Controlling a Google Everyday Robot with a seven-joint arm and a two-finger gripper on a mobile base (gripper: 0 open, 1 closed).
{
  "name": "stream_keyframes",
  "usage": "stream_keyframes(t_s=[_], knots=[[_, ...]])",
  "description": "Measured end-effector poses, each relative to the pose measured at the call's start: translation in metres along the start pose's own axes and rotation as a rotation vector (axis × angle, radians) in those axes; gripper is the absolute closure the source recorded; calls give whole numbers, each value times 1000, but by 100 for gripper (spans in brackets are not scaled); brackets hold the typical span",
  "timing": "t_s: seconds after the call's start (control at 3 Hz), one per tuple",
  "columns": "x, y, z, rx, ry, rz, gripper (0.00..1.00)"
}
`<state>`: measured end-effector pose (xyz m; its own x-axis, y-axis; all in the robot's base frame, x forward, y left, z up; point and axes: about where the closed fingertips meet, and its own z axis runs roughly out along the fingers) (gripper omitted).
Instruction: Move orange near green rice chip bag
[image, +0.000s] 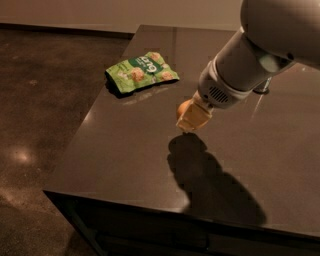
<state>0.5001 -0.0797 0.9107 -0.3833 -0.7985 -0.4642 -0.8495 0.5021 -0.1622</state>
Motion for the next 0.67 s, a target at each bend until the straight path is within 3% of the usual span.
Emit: stream_keyframes(t_s=[0.33, 0.67], knots=[[0, 0, 0, 0, 0, 0, 100], [-17, -10, 12, 8, -28, 10, 100]])
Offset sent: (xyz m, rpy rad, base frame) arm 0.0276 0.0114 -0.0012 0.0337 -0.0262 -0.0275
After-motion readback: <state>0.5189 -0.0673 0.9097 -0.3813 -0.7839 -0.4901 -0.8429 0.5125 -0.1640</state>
